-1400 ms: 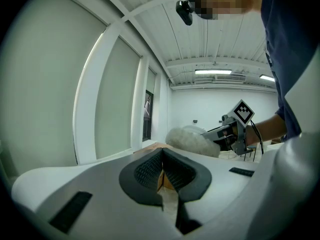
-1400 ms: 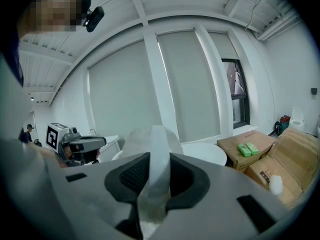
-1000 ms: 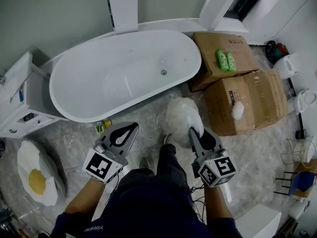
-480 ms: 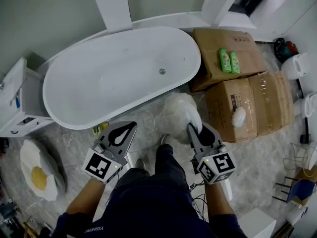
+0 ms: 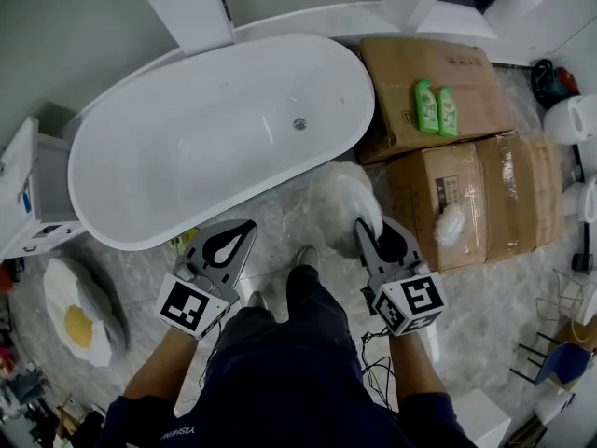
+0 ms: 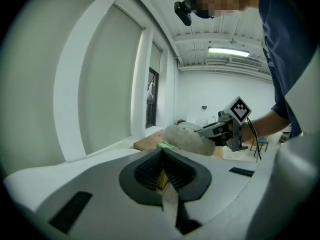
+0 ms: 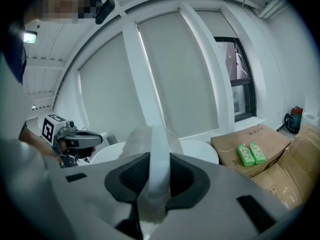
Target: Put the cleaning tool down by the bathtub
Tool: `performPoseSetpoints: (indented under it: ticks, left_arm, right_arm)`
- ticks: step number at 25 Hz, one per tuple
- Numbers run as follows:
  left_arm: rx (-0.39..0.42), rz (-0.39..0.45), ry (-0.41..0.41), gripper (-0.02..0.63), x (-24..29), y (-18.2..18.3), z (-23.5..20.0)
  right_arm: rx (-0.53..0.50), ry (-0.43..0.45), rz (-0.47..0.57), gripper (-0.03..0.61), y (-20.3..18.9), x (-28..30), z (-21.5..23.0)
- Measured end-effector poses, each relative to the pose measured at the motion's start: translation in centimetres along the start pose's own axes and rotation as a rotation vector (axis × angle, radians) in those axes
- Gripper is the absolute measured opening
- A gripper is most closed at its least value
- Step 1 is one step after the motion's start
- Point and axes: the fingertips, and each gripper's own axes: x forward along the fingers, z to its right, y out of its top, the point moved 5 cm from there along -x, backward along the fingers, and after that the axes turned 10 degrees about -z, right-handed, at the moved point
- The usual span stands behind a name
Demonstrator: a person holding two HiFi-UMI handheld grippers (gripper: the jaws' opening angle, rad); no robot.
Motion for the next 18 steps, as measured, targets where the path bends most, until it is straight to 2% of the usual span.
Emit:
performPoseSetpoints:
  ticks: [9, 18]
  left_arm:
    - [0.0, -0.084, -0.047, 0.029, 8.9, -0.4, -0.1]
    - [0.014, -0.164, -0.118, 0.029, 15.7, -4.3, -0.8]
  right_arm:
    - [0.048, -0.039, -0.047, 0.095, -2.5, 3.4, 7.6]
    - [0.128, -0.103, -0.108, 0.095, -8.2, 7.9, 12.6]
